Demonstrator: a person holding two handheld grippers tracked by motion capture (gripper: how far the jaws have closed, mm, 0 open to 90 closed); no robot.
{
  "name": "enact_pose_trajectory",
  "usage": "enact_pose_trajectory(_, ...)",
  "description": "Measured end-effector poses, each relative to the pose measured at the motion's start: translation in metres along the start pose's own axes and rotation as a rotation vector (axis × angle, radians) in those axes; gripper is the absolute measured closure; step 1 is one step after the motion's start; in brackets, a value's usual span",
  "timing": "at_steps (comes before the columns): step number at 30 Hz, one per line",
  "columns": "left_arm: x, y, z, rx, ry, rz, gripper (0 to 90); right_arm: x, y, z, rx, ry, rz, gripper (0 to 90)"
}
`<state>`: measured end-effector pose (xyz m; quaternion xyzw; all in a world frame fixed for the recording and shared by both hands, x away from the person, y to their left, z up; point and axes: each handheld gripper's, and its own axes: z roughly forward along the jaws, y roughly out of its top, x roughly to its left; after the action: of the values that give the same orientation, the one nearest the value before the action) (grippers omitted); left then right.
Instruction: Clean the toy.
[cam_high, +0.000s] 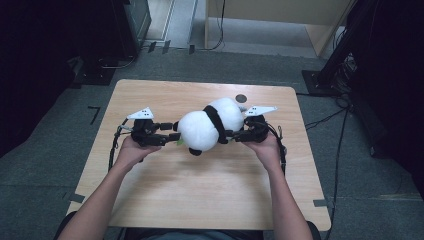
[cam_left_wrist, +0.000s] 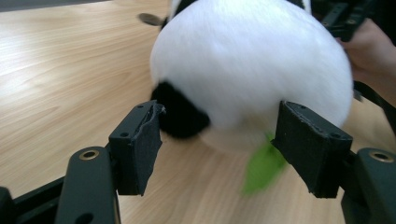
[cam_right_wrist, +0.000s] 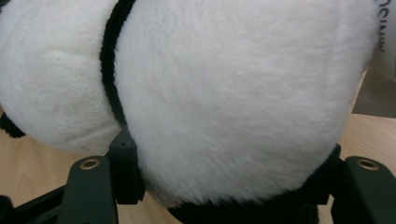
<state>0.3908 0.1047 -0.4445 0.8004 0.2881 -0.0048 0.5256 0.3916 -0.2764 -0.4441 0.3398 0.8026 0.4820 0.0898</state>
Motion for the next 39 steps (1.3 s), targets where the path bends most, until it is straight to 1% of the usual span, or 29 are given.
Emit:
enact_pose_trajectory(2, -0.004, -0.001, 0.002, 0.002, -0.042, 0.03, 28.4, 0.004, 0.0, 0.0, 0.001, 0.04, -0.031, 33.9)
enact_pose_trajectory(3, -0.005, -0.002, 0.004, 0.002, -0.074, 0.043, 26.9, 0.005, 0.0, 0.0, 0.006, 0.056, -0.041, 33.8)
enact_pose_trajectory(4, -0.005, -0.002, 0.005, -0.005, -0.098, 0.05, 22.8, 0.006, 0.0, 0.0, 0.007, 0.08, -0.046, 33.7)
enact_pose_trajectory(5, -0.004, -0.004, 0.007, -0.008, -0.137, 0.058, 16.6, 0.006, 0.0, 0.0, 0.006, 0.097, -0.051, 33.6)
enact_pose_trajectory(6, -0.005, -0.004, 0.009, -0.004, -0.157, 0.057, 8.7, 0.008, 0.0, 0.0, 0.001, 0.125, -0.064, 33.5)
enact_pose_trajectory(7, -0.006, -0.005, 0.012, 0.006, -0.177, 0.06, 2.5, 0.009, 0.0, 0.001, 0.001, 0.139, -0.073, 33.5)
enact_pose_trajectory(8, -0.008, -0.006, 0.015, 0.02, -0.205, 0.07, 0.0, 0.012, 0.001, 0.002, 0.003, 0.148, -0.091, 33.1)
enact_pose_trajectory(9, -0.011, -0.007, 0.018, 0.035, -0.228, 0.093, 0.0, 0.015, 0.002, 0.003, 0.006, 0.145, -0.107, 33.0)
enact_pose_trajectory(11, -0.018, -0.009, 0.023, 0.057, -0.244, 0.13, 0.0, 0.02, 0.004, 0.006, 0.021, 0.133, -0.132, 32.9)
enact_pose_trajectory(12, -0.021, -0.01, 0.026, 0.066, -0.247, 0.142, 0.0, 0.021, 0.004, 0.007, 0.023, 0.133, -0.141, 32.9)
enact_pose_trajectory(13, -0.023, -0.01, 0.028, 0.066, -0.243, 0.161, 0.0, 0.022, 0.004, 0.008, 0.028, 0.132, -0.147, 32.9)
enact_pose_trajectory(14, -0.025, -0.011, 0.029, 0.055, -0.238, 0.175, 0.0, 0.022, 0.003, 0.009, 0.028, 0.13, -0.146, 33.0)
enact_pose_trajectory(17, -0.027, -0.01, 0.03, 0.036, -0.249, 0.16, 0.0, 0.023, 0.003, 0.008, 0.015, 0.129, -0.143, 33.0)
enact_pose_trajectory(19, -0.029, -0.009, 0.031, 0.032, -0.246, 0.158, 0.0, 0.023, 0.004, 0.009, 0.007, 0.13, -0.136, 33.0)
enact_pose_trajectory(21, -0.032, -0.009, 0.032, 0.03, -0.239, 0.171, 0.0, 0.025, 0.005, 0.01, 0.005, 0.127, -0.133, 32.5)
enact_pose_trajectory(22, -0.033, -0.01, 0.032, 0.032, -0.238, 0.17, 0.0, 0.026, 0.005, 0.011, 0.004, 0.122, -0.133, 32.1)
enact_pose_trajectory(24, -0.035, -0.011, 0.035, 0.05, -0.218, 0.167, 0.0, 0.027, 0.006, 0.012, 0.009, 0.109, -0.134, 31.3)
enact_pose_trajectory(26, -0.037, -0.012, 0.037, 0.075, -0.207, 0.169, 2.2, 0.029, 0.006, 0.014, 0.022, 0.088, -0.147, 30.8)
enact_pose_trajectory(28, -0.039, -0.013, 0.037, 0.089, -0.187, 0.19, 8.1, 0.029, 0.005, 0.015, 0.035, 0.07, -0.161, 30.1)
enact_pose_trajectory(29, -0.039, -0.013, 0.036, 0.085, -0.176, 0.203, 12.1, 0.029, 0.005, 0.016, 0.037, 0.064, -0.165, 29.9)
enact_pose_trajectory(30, -0.039, -0.013, 0.035, 0.078, -0.168, 0.206, 15.9, 0.029, 0.005, 0.015, 0.037, 0.06, -0.169, 29.1)
enact_pose_trajectory(32, -0.039, -0.012, 0.033, 0.074, -0.152, 0.199, 22.3, 0.027, 0.005, 0.015, 0.031, 0.055, -0.171, 27.8)
enact_pose_trajectory(35, -0.039, -0.009, 0.03, 0.066, -0.143, 0.174, 33.5, 0.022, 0.003, 0.012, 0.02, 0.044, -0.169, 22.9)
enact_pose_trajectory(36, -0.039, -0.009, 0.029, 0.061, -0.144, 0.171, 35.3, 0.02, 0.002, 0.011, 0.018, 0.048, -0.17, 21.7)
enact_pose_trajectory(38, -0.041, -0.008, 0.028, 0.052, -0.123, 0.191, 35.8, 0.016, 0.001, 0.01, 0.019, 0.057, -0.162, 19.5)
enact_pose_trajectory(39, -0.042, -0.007, 0.027, 0.043, -0.117, 0.208, 35.8, 0.015, 0.0, 0.01, 0.02, 0.053, -0.16, 18.5)
